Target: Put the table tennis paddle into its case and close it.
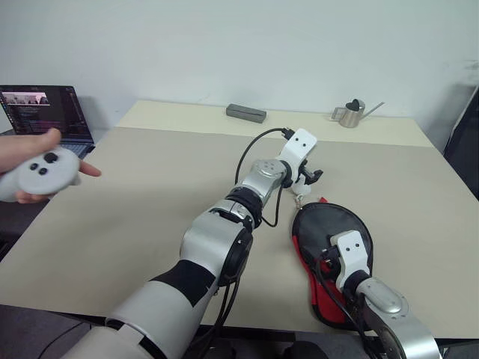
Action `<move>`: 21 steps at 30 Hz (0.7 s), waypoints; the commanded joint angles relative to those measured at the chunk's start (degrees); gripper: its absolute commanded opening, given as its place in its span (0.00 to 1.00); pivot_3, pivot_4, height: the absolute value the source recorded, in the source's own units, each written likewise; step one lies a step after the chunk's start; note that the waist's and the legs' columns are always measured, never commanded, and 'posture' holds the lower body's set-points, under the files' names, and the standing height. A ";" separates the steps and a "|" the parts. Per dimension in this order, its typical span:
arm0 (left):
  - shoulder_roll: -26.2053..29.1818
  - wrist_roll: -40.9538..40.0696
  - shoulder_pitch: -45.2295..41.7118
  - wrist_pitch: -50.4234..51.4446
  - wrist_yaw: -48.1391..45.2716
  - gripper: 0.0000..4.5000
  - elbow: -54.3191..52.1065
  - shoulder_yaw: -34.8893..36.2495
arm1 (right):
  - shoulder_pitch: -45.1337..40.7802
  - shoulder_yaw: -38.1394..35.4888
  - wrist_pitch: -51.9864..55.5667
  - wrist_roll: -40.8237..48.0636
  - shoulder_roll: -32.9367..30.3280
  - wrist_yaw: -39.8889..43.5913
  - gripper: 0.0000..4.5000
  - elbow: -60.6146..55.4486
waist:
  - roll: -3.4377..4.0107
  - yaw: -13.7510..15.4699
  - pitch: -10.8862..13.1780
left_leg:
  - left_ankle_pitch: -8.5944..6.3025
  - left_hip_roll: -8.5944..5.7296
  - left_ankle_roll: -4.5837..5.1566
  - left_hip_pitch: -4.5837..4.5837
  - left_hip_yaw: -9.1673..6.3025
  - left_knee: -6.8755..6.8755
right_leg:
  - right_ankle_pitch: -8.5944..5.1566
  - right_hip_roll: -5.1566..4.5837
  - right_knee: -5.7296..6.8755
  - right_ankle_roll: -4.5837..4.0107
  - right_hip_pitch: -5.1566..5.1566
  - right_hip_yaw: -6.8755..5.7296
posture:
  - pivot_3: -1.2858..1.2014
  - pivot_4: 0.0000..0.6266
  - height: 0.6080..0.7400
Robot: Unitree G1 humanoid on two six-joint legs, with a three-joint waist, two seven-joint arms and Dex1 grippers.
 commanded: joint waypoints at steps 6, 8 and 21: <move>4.20 -2.14 -4.15 -2.15 1.45 0.99 -3.19 2.80 | -2.24 3.39 5.91 -1.25 -2.04 3.52 1.00 16.14 | 0.01 -0.98 -0.03 | 0.00 0.05 0.00 0.27 0.02 0.01 | 0.00 0.01 0.07 0.01 0.15 0.09 | 0.52 0.24 1.00; 5.90 -0.98 -3.90 -3.23 1.58 0.99 -3.30 1.64 | -3.68 2.99 5.47 -1.21 -2.41 4.19 1.00 17.46 | 0.03 -1.23 -0.02 | 0.01 0.05 0.00 0.37 0.05 0.01 | 0.00 0.01 0.10 0.01 0.20 0.13 | 0.52 0.24 1.00; 26.88 -11.08 13.12 -5.41 -35.56 0.99 -14.95 3.11 | -14.77 -1.32 0.84 0.78 -7.80 12.26 1.00 27.43 | 0.45 -2.21 0.23 | 0.20 0.08 0.06 0.89 0.15 0.05 | 0.38 0.00 0.08 -0.09 0.59 0.25 | 0.52 0.24 1.00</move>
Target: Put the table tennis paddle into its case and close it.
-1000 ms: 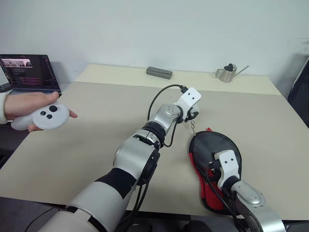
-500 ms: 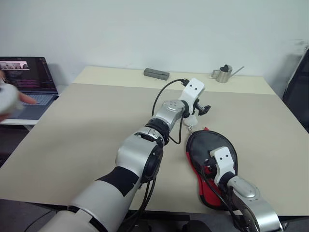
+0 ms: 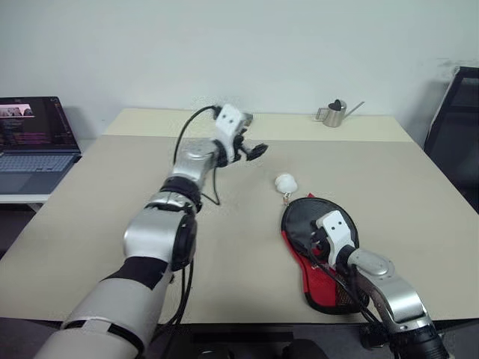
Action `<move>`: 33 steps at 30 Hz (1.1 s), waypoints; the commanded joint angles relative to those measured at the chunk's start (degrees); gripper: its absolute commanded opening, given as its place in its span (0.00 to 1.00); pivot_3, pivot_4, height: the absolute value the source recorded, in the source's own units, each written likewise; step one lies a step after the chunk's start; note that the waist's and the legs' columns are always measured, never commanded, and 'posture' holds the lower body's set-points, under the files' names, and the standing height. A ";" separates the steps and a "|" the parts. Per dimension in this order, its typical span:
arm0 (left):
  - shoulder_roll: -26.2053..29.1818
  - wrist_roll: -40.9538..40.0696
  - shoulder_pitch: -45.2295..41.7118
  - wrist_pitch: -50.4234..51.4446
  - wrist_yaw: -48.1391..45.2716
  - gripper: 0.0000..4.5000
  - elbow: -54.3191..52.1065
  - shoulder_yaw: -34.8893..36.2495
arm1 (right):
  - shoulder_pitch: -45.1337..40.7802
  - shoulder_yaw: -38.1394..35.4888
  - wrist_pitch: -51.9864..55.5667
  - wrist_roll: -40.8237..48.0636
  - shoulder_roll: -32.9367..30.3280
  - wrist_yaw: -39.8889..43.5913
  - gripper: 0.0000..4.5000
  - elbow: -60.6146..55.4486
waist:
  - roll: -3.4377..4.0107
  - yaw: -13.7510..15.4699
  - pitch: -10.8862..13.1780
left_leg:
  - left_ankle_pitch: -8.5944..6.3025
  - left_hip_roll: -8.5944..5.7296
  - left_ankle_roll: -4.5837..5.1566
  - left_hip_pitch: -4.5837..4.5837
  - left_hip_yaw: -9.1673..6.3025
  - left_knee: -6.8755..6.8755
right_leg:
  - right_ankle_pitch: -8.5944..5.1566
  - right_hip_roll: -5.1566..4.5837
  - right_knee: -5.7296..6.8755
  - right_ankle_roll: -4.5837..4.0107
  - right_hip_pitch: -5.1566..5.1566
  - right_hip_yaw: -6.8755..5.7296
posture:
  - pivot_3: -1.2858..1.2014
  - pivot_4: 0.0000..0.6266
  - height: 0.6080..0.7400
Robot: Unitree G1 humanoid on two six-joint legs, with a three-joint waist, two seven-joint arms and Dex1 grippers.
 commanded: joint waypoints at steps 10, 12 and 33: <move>8.56 -10.63 27.45 14.74 -19.19 0.99 -40.98 -3.32 | 0.82 -6.20 5.23 6.52 -8.65 9.75 1.00 4.97 | 0.44 2.23 0.36 | 0.09 0.00 0.14 -0.83 -0.16 0.04 | 0.30 -0.22 -0.12 -0.51 -0.67 0.16 | 0.52 0.24 1.00; 8.07 -11.21 29.90 16.39 -17.82 0.99 -45.86 -4.27 | 0.38 -7.06 6.70 8.99 -10.02 11.92 1.00 2.90 | 0.46 2.28 0.38 | 0.09 -0.02 0.15 -1.06 -0.18 0.06 | 0.34 -0.24 -0.10 -0.57 -0.88 0.12 | 0.52 0.24 1.00; 3.95 -14.25 34.77 23.00 -16.32 0.99 -63.39 -18.63 | 2.11 -24.59 9.47 27.33 -27.68 30.93 1.00 -7.60 | 1.45 1.74 1.38 | 0.18 -0.02 -0.04 -2.15 0.15 0.09 | 0.23 -0.23 0.01 -0.76 -1.78 0.28 | 0.52 0.24 1.00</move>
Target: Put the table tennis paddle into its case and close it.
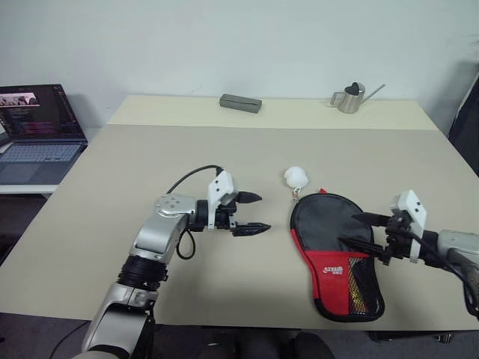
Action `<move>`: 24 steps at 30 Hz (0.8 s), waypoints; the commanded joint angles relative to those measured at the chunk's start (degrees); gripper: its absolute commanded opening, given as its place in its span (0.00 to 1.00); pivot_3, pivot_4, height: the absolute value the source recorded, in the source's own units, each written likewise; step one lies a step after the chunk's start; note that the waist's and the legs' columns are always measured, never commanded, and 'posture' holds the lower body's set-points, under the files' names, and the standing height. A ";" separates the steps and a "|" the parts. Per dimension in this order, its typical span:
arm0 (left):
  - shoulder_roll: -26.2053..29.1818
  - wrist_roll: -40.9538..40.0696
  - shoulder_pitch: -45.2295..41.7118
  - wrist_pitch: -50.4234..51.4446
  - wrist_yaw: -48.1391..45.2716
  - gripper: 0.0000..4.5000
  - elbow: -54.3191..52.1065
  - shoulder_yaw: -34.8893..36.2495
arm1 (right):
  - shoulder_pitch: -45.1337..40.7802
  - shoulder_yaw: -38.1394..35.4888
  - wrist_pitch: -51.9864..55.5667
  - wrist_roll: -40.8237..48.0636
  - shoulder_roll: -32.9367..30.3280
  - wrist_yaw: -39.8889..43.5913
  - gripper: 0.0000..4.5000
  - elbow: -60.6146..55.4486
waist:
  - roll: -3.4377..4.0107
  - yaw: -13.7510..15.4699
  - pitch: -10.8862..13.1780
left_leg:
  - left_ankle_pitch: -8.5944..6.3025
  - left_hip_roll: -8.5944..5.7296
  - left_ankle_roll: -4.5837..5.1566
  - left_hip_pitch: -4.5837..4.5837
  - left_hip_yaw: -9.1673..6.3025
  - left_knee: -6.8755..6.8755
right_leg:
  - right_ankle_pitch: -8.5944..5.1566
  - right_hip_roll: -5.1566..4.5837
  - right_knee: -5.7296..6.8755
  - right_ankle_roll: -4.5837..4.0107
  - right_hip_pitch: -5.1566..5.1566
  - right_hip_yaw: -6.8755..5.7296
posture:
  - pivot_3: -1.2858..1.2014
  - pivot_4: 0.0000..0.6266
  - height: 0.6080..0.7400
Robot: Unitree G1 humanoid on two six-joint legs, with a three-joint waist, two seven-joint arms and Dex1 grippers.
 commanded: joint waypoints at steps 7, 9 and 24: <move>-8.77 3.65 -7.10 -6.78 1.95 0.99 7.93 -8.18 | 1.72 -5.74 -0.84 3.05 -5.48 4.87 1.00 -0.51 | -0.04 0.10 0.03 | 0.01 -0.03 -0.01 -0.03 0.17 0.04 | 0.00 0.00 -0.02 0.00 0.01 -0.02 | 0.52 0.24 1.00; -11.34 5.28 -9.38 -8.68 3.43 0.99 11.66 -9.45 | 3.73 -6.17 -0.72 3.33 -7.03 6.60 1.00 -1.22 | -0.05 0.16 0.04 | 0.01 -0.03 -0.01 -0.04 0.18 0.07 | 0.00 0.00 -0.02 0.00 0.02 -0.05 | 0.52 0.24 1.00; -21.43 6.05 -13.59 -7.58 2.30 0.99 18.46 -12.71 | 13.89 -8.04 -1.52 3.54 -7.66 6.56 1.00 -7.00 | -0.10 0.04 0.06 | 0.00 -0.03 0.00 -0.12 0.31 0.36 | 0.01 0.00 0.09 0.03 0.07 -0.11 | 0.52 0.24 1.00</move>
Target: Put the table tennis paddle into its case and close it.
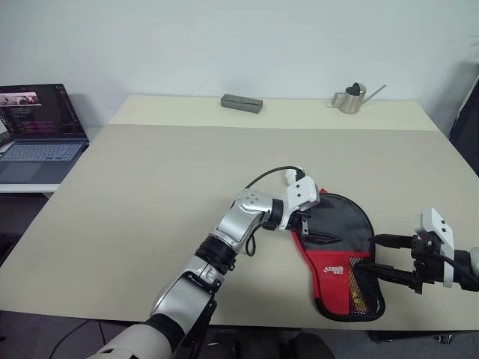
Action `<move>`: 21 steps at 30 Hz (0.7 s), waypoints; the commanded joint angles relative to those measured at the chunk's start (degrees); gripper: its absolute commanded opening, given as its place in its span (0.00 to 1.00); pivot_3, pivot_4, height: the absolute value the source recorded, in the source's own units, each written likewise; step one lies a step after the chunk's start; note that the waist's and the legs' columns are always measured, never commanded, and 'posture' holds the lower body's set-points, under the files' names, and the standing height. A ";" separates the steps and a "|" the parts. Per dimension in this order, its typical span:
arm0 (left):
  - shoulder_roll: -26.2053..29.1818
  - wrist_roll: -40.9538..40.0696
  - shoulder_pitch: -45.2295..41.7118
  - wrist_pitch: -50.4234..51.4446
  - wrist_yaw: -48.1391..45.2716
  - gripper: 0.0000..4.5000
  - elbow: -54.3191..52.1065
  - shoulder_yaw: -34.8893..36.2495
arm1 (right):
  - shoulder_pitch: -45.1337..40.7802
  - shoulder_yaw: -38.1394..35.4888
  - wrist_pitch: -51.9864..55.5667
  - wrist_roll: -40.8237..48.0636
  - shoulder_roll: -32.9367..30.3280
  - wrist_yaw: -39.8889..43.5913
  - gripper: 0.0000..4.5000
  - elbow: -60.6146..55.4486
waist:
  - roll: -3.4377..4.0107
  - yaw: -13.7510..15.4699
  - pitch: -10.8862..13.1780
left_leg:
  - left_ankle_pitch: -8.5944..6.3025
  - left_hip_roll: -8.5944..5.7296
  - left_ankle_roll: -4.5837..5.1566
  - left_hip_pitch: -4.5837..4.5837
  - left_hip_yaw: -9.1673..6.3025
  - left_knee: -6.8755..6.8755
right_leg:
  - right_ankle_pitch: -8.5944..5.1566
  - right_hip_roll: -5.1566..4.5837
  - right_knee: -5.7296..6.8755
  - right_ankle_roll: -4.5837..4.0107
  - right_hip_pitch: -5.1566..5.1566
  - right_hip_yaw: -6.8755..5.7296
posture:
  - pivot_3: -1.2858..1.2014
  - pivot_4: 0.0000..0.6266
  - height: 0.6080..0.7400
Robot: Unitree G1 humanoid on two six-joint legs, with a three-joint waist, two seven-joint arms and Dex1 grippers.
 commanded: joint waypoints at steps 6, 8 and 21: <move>-2.39 1.08 1.27 1.18 -0.15 0.99 -1.24 -3.20 | 1.68 -4.93 -0.05 0.65 -1.00 -0.40 1.00 -1.92 | 0.00 0.12 0.00 | -0.03 0.01 0.04 -0.02 -0.09 0.22 | 0.02 0.00 0.02 0.04 0.11 -0.04 | 0.52 0.24 1.00; -3.74 1.82 1.16 0.50 0.89 0.99 -0.05 -3.92 | 2.04 -5.49 0.24 0.94 -0.82 -0.50 1.00 -2.26 | 0.00 0.14 0.00 | -0.03 0.01 0.05 -0.02 -0.08 0.27 | 0.04 0.00 0.02 0.07 0.13 -0.03 | 0.52 0.24 1.00; -6.34 7.41 3.00 -5.11 4.60 0.99 10.99 -7.47 | 2.26 -5.64 1.15 1.91 -0.08 -2.28 1.00 -4.42 | 0.06 0.13 -0.04 | -0.12 0.00 0.20 -0.04 -0.07 0.39 | 0.07 0.00 0.06 0.11 0.15 -0.02 | 0.52 0.24 1.00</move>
